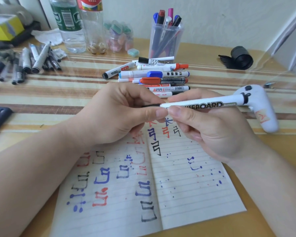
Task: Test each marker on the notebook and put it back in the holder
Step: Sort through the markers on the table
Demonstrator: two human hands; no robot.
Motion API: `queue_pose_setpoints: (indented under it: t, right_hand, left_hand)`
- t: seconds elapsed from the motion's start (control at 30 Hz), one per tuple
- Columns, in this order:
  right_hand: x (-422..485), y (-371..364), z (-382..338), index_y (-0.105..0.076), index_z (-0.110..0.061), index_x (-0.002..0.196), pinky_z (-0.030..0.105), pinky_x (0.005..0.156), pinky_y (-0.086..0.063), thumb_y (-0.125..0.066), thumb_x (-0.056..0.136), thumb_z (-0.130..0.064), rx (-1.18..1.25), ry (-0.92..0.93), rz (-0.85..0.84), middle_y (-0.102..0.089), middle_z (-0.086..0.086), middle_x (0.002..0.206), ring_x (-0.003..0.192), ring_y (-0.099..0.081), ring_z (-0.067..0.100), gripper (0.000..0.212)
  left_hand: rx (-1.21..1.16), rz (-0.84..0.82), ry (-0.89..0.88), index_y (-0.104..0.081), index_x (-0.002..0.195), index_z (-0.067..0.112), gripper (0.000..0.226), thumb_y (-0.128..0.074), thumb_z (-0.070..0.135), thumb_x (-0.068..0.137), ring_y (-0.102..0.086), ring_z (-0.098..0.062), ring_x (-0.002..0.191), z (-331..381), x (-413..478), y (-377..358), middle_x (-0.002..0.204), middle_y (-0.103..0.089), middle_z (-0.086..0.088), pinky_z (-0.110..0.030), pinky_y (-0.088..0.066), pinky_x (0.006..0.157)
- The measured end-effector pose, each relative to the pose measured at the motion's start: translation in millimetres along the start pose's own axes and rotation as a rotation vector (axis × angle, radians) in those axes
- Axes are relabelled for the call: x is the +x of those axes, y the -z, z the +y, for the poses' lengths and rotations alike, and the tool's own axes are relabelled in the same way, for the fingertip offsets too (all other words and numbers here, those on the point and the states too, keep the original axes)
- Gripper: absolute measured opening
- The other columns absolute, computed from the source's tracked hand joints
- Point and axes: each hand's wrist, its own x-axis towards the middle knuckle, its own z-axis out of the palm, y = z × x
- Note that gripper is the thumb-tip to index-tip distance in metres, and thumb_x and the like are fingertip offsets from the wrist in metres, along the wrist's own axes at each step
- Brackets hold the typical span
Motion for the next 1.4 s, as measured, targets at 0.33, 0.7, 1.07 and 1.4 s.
queue_pose_setpoints:
  t: [0.33,0.7,1.07,1.4]
  right_hand:
    - [0.1,-1.9,0.3,-0.08,-0.023,0.101,0.023,0.044,-0.027,-0.083,0.07,-0.035,0.066,0.018,-0.083,-0.061,0.012,0.074,0.061,-0.042,0.021,0.033]
    - [-0.9,0.2,2.3,-0.066,-0.013,0.08,0.023,0.047,-0.03,-0.068,0.084,-0.008,-0.031,0.131,0.017,-0.049,0.003,0.052,0.045,-0.036,0.019,0.007]
    - [-7.9,-10.6,-1.9,-0.058,-0.019,0.08,0.021,0.046,-0.032,-0.063,0.095,-0.013,-0.022,0.192,-0.023,-0.046,0.008,0.056,0.047,-0.035,0.021,0.016]
    - [3.5,-10.4,-2.6,-0.062,-0.014,0.087,0.025,0.047,-0.025,-0.075,0.083,-0.007,0.151,0.113,0.044,-0.046,0.005,0.056,0.051,-0.034,0.018,0.014]
  left_hand:
    - [-0.145,-0.062,0.06,-0.071,0.076,0.014,0.018,-0.069,0.029,0.085,-0.036,-0.014,0.037,-2.2,2.1,2.7,0.062,-0.059,-0.009,-0.016,-0.028,0.04]
    - [-0.317,0.136,0.22,-0.055,0.069,0.016,0.012,-0.059,0.018,0.081,-0.022,-0.015,0.047,1.1,-1.2,2.1,0.055,-0.037,-0.005,-0.019,-0.016,0.047]
    - [-0.096,0.362,0.19,-0.044,0.06,0.024,0.041,-0.053,0.054,0.086,-0.02,-0.018,0.042,4.9,10.5,-10.9,0.046,-0.03,0.009,-0.025,-0.021,0.052]
    - [-0.149,0.303,0.13,-0.041,0.08,0.005,0.04,-0.044,0.034,0.108,-0.02,-0.014,0.047,9.0,0.7,-8.2,0.059,-0.026,0.001,-0.023,-0.017,0.047]
